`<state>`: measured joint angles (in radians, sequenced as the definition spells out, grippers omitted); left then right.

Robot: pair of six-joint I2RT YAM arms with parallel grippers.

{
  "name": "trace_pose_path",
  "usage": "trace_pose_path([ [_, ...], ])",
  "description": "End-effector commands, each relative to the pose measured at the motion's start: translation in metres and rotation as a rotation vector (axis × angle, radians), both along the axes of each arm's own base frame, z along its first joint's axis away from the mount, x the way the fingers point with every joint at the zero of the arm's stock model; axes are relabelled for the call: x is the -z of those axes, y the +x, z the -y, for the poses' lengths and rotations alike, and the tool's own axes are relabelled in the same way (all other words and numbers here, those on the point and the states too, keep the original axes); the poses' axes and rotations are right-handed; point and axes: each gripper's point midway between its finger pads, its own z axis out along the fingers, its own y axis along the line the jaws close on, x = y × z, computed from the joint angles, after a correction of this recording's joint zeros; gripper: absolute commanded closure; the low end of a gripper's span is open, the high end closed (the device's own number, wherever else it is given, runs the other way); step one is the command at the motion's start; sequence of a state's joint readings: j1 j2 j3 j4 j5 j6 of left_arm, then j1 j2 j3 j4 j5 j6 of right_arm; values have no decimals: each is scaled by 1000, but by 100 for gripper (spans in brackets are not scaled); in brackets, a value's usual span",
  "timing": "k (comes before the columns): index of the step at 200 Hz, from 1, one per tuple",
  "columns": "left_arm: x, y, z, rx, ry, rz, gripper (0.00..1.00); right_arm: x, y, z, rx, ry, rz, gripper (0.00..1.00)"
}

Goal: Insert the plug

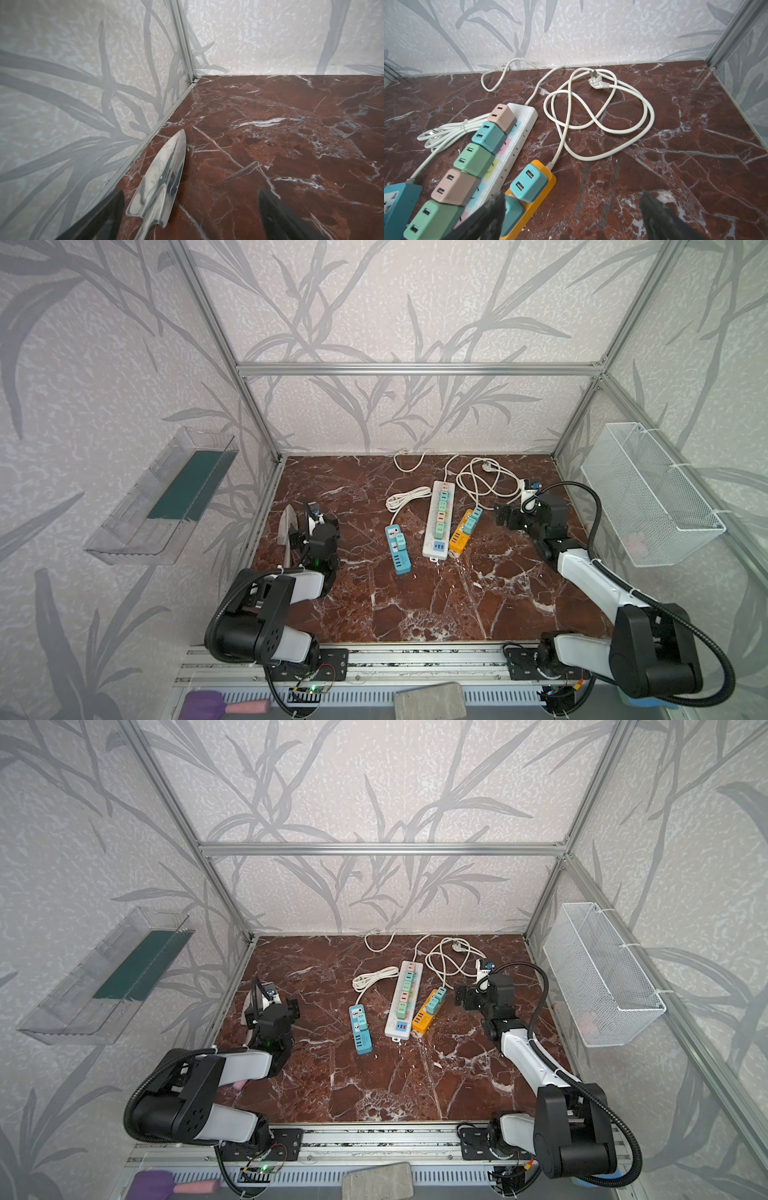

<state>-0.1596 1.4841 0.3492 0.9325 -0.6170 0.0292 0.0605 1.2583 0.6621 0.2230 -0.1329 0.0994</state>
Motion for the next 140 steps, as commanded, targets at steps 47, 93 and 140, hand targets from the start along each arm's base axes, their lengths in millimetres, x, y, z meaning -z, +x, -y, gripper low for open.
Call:
trace_pose_path([
  [47, 22, 17, -8, 112, -149, 15, 1, 7, 10, -6, -73, -25, 102, 1],
  [93, 23, 19, -9, 101, -150, 3, 1, 21, 4, 4, -44, -55, 136, 1],
  [140, 23, 19, -9, 106, -143, 9, 1, 41, -1, 7, -55, -118, 145, 1],
])
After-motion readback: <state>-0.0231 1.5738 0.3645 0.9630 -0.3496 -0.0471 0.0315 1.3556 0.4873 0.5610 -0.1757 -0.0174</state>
